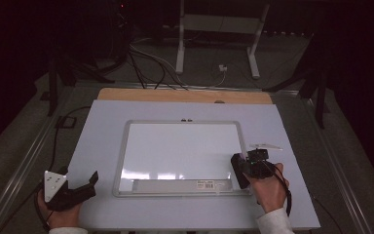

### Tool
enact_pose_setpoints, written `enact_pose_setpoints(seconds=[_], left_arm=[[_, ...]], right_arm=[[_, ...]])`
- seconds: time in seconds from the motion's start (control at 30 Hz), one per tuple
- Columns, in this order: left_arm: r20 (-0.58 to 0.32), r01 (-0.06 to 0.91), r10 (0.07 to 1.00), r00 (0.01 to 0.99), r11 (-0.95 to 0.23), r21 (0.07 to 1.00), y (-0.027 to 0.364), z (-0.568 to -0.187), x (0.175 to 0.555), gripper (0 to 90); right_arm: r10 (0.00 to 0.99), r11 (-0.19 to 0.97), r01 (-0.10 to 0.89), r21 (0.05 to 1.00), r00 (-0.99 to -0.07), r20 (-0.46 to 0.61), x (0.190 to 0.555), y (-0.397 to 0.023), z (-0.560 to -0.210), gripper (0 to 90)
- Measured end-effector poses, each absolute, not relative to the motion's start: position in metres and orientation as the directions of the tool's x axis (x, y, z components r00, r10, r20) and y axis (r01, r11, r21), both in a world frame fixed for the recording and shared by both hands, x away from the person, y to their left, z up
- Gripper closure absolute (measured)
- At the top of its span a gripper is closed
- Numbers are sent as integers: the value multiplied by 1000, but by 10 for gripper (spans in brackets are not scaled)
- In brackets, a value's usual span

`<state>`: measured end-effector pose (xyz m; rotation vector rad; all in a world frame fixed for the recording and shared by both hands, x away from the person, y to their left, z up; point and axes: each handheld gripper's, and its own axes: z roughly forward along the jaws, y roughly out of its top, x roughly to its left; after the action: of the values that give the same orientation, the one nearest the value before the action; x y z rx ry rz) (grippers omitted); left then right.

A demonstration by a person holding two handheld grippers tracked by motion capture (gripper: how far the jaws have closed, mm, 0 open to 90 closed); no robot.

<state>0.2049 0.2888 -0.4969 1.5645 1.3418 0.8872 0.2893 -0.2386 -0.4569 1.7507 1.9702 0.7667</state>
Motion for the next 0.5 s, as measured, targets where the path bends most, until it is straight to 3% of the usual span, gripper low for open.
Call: enact_pose_setpoints(seconds=[0.17,0.5], left_arm=[[-21,365,986,165,-42,930,289,-497,205,4],[-23,363,986,165,-39,931,289,-496,204,4]], right_arm=[[984,71,774,629,-159,85,289,-236,-457,660],[959,82,691,719,-250,131,288,-241,-454,460]])
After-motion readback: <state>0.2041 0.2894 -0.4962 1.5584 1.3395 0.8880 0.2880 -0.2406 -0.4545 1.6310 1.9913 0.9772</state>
